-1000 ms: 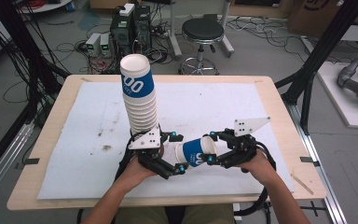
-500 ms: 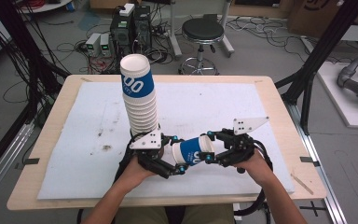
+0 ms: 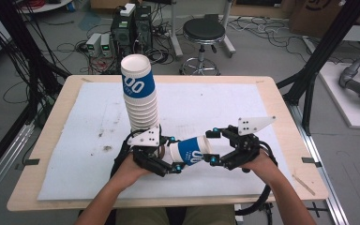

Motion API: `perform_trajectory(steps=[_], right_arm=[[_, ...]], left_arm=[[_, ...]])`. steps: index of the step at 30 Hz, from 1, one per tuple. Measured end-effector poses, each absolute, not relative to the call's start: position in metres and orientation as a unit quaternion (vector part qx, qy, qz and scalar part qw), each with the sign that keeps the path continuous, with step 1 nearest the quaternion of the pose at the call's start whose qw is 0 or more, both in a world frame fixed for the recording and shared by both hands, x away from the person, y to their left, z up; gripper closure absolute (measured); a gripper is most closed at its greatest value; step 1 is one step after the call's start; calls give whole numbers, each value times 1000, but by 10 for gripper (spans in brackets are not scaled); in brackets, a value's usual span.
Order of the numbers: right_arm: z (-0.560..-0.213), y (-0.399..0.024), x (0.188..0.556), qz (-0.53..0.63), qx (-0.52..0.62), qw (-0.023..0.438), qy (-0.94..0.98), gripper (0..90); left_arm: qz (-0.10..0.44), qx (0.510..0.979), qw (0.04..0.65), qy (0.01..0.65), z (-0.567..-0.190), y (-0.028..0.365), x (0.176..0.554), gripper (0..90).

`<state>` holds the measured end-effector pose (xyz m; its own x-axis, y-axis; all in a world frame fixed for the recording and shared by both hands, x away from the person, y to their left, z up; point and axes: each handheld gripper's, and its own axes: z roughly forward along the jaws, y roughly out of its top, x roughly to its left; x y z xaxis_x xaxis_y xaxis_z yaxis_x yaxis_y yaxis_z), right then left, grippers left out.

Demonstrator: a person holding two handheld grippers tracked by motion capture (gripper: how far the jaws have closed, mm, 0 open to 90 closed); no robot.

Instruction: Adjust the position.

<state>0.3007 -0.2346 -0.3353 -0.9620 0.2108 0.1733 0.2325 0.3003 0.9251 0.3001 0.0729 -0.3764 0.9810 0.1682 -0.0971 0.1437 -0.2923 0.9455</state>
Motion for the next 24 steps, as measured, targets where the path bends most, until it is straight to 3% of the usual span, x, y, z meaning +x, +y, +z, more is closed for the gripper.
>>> perform_trajectory(steps=[6, 14, 24], right_arm=[[-316, -233, 300, -528, -123, -40, -839, 177], [-289, -217, 300, -458, -63, -48, -886, 177], [-301, -197, 302, -407, -40, -35, -912, 177]], left_arm=[[13, 812, 577, 86, -369, 74, 298, 250], [22, 840, 538, 62, -358, 66, 298, 250], [15, 854, 517, 53, -354, 62, 297, 249]])
